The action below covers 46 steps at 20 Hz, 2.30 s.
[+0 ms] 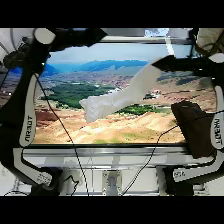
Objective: Fold the shirts.
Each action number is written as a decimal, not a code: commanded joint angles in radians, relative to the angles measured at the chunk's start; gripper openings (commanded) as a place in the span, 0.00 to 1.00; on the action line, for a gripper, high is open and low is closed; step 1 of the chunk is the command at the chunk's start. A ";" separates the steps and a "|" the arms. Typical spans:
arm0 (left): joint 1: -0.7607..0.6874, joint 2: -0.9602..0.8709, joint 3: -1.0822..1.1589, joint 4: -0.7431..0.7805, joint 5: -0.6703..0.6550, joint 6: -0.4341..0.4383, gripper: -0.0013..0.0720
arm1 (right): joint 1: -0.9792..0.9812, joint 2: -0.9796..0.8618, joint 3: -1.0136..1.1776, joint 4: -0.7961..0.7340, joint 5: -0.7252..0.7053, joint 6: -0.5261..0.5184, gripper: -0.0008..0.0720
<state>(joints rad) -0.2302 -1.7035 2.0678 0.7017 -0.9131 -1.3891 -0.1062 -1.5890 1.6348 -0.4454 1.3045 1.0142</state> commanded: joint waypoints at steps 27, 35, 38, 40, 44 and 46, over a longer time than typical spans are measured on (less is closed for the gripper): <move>0.168 0.056 -0.003 0.030 -0.232 0.024 0.41 | 0.116 -0.396 0.044 -0.328 -0.023 0.294 0.69; 0.168 0.056 -0.002 -0.023 -0.203 0.025 0.41 | 0.121 -0.549 0.044 -0.056 -0.031 0.188 0.69; 0.168 0.056 -0.002 -0.026 -0.203 0.025 0.41 | 0.150 -0.554 0.044 -0.026 -0.035 0.188 0.69; 0.168 0.056 -0.002 -0.035 -0.203 0.025 0.41 | 0.174 -0.555 0.044 -0.026 -0.023 0.190 0.69; 0.168 0.056 -0.002 -0.070 -0.206 0.025 0.41 | 0.199 -0.555 0.045 -0.012 0.014 0.197 0.35; 0.168 0.056 -0.002 -0.074 -0.209 0.025 0.41 | 0.182 -0.549 0.053 0.045 0.011 0.182 0.06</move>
<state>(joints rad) -0.0628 -1.6482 2.0651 0.6434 -1.1183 -1.3643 0.0792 -2.1414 1.6810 -0.4633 1.3033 1.2079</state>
